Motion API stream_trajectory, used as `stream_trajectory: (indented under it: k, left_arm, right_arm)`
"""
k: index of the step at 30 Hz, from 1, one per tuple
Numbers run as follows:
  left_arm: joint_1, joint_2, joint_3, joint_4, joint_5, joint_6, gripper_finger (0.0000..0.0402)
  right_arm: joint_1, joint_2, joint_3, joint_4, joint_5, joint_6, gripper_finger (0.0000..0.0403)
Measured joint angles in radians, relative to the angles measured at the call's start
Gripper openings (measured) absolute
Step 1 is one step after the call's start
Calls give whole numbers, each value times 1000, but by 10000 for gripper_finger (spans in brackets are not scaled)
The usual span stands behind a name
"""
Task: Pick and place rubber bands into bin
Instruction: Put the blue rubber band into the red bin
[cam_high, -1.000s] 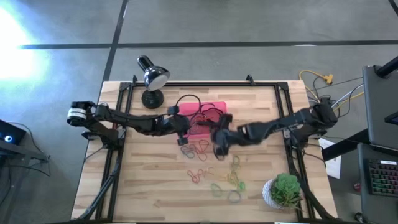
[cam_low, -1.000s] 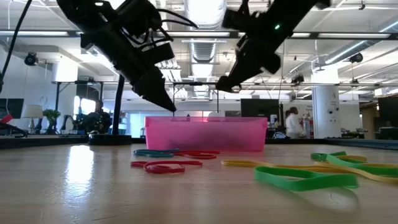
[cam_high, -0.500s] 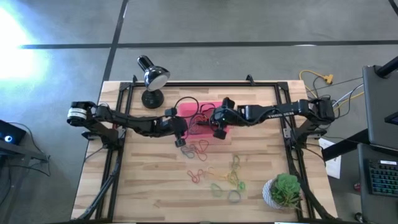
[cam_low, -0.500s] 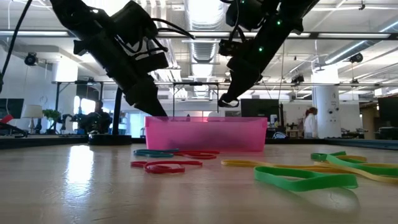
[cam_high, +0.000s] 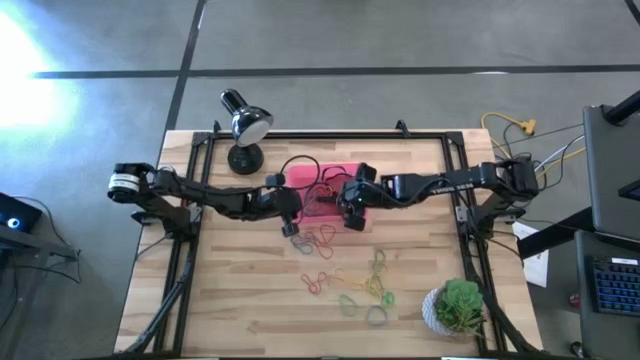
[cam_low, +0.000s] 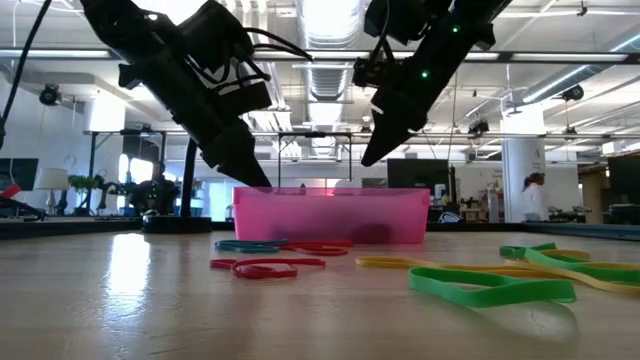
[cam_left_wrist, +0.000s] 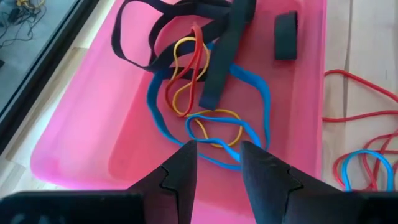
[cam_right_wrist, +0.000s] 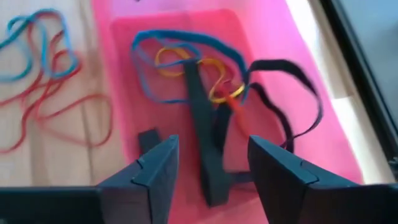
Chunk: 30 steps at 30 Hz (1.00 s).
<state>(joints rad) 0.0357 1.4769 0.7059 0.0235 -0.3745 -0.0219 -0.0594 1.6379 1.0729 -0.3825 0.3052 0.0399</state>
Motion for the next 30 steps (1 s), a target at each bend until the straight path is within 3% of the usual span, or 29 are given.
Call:
stream_trajectory:
  k: [4,10,15,17,21,26,30]
  left_arm:
    - [-12,0,1,0,63,-2,107]
    - [-23,0,4,-7,378,1,107]
    - [-41,0,3,-8,425,3,107]
    - [-42,0,2,-8,401,13,107]
    - [-41,-2,8,-7,235,34,107]
    - [-35,-3,8,-6,13,97,107]
    - [-35,-5,23,-4,-46,137,107]
  right_arm:
    - [59,-2,0,-84,0,7,186]
    - [200,-3,-15,-149,-29,64,181]
    - [322,-4,-29,-144,39,80,173]
    - [357,-4,-30,-143,146,72,169]
    - [375,-7,-31,-139,352,30,160]
    - [367,-30,-31,-138,345,29,153]
    - [367,-55,-32,-138,345,51,154]
